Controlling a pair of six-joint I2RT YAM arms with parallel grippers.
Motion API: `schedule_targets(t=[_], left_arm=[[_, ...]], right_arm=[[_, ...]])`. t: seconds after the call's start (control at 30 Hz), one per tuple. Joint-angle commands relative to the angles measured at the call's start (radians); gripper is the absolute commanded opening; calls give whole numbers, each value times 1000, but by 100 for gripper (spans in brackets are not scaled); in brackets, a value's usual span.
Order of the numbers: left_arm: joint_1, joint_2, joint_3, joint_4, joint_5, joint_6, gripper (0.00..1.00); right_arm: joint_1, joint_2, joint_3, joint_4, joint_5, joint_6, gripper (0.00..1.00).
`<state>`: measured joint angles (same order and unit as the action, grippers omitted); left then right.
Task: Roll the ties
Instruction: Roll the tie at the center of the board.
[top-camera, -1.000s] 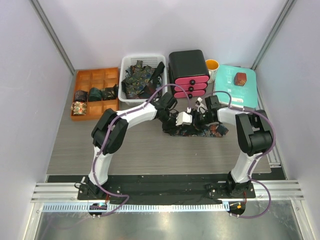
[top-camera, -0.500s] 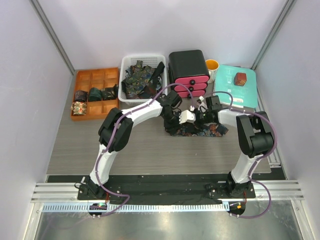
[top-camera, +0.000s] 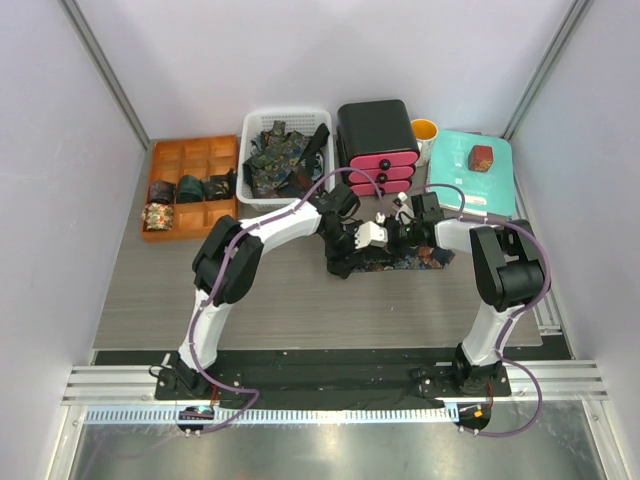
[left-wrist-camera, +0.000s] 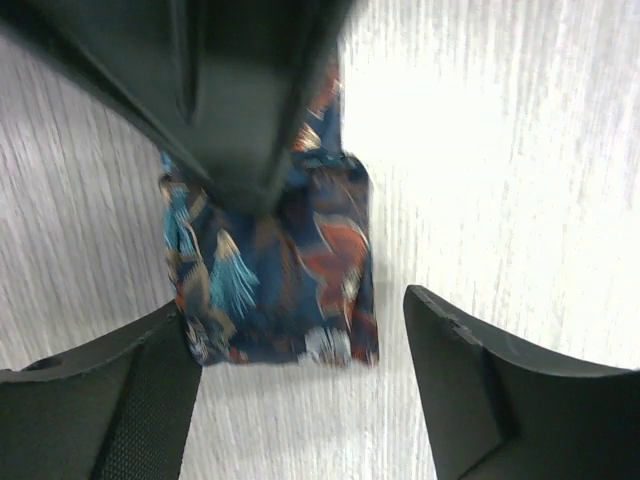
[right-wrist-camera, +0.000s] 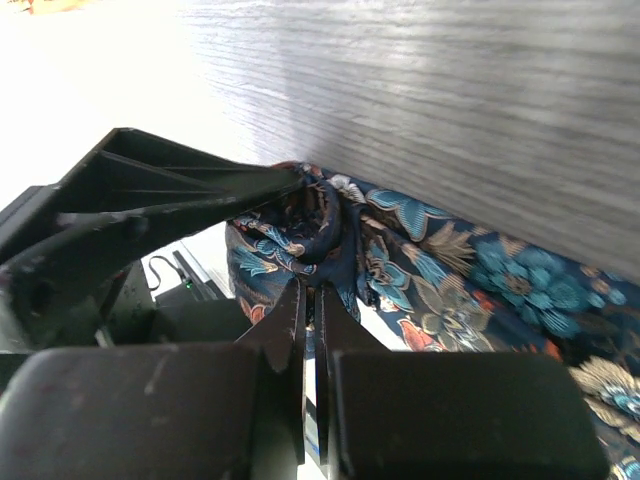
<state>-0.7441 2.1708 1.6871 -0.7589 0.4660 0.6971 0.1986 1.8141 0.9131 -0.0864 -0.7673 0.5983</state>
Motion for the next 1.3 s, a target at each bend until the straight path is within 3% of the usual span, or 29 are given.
schedule_targets(t=[0.0, 0.3, 0.47, 0.8, 0.97, 1.1, 1.27], left_arm=[[44, -78, -43, 13, 66, -1, 79], [72, -175, -173, 269, 125, -139, 91], [71, -172, -207, 424, 126, -296, 100], [57, -82, -175, 514, 177, -470, 100], [38, -40, -158, 486, 162, -472, 86], [37, -23, -124, 391, 135, -418, 59], [35, -65, -132, 262, 80, -230, 44]], right_arm=[[-24, 65, 12, -56, 109, -95, 1], [-65, 139, 40, -111, 154, -179, 1], [-68, 140, 50, -125, 169, -210, 1], [-67, 132, 43, -133, 221, -209, 1], [-54, 125, 7, -95, 221, -154, 1], [-38, 97, -48, -27, 223, -98, 1], [21, 85, -82, 74, 212, 7, 5]])
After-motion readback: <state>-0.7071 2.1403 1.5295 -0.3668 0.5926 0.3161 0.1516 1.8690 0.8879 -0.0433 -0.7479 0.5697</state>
